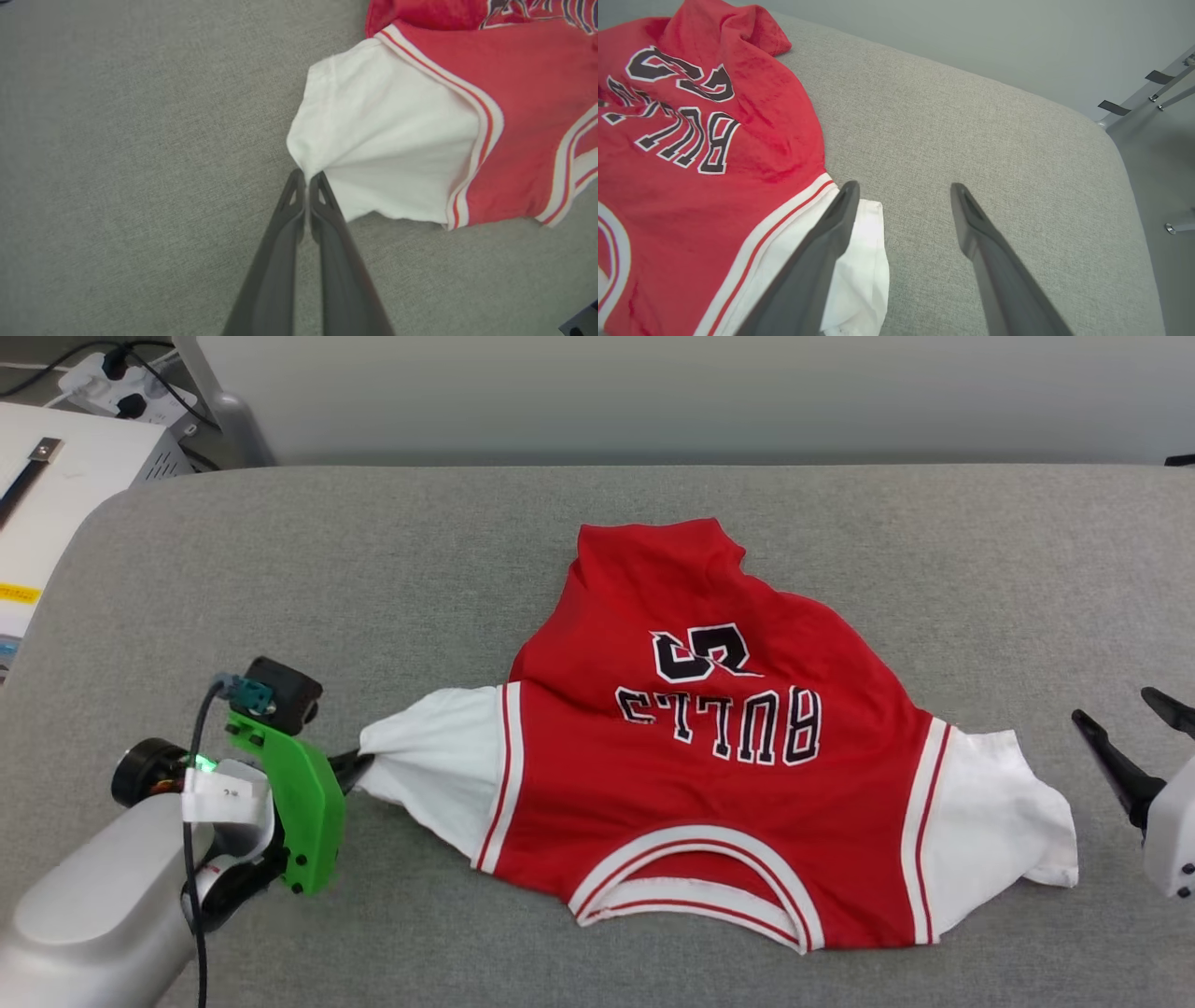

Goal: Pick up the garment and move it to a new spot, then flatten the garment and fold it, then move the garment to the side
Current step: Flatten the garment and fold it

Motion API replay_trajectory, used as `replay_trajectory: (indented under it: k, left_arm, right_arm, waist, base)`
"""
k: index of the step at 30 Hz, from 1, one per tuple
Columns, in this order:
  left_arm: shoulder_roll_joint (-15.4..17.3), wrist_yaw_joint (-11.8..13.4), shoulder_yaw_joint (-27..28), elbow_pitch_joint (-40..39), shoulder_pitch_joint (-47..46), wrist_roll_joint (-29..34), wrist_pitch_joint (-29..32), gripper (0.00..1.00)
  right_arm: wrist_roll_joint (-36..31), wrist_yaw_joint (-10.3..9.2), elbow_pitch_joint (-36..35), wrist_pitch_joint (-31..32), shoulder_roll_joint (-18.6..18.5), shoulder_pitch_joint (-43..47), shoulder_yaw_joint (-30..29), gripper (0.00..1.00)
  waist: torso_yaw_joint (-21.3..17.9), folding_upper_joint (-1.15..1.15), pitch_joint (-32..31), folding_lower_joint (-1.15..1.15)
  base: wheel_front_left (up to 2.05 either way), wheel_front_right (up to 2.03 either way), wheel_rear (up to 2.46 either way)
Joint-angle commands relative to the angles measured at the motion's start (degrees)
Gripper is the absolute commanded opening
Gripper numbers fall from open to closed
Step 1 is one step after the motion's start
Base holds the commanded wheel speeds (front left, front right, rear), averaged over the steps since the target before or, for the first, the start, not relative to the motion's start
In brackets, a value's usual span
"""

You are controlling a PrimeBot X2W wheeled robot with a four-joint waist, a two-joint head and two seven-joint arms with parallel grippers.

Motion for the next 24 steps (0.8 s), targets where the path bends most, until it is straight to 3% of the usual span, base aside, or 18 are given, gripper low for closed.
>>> replay_trajectory:
  k: [1,11,18,24]
  left_arm:
    - [1.0,0.8,0.9,-0.7,-0.2,-0.9,-1.1,0.0]
    - [3.5,3.8,2.6,-6.3,2.2,-1.0,-4.8,0.0]
    - [2.5,5.1,2.1,-7.8,2.2,0.5,-5.9,0.0]
    - [1.3,5.3,1.9,-7.8,1.4,1.1,-6.8,0.0]
  right_arm:
    - [1.1,-0.06,-1.0,1.9,-1.3,0.7,0.4,1.0]
    - [9.2,-0.06,-7.4,22.6,-8.6,1.7,6.2,1.0]
    - [10.3,-0.06,-5.6,29.1,-7.3,-0.7,10.2,1.0]
    - [9.9,-0.06,0.0,28.6,-4.5,-4.1,13.7,1.0]
  waist:
    - [0.2,0.0,-0.6,0.0]
    - [1.1,0.0,-0.6,0.0]
    - [2.2,0.0,1.1,0.0]
    - [2.9,0.0,3.1,0.0]
  base:
    - [0.0,0.0,0.0]
    - [0.0,0.0,0.0]
    - [0.0,0.0,0.0]
    - [0.0,0.0,0.0]
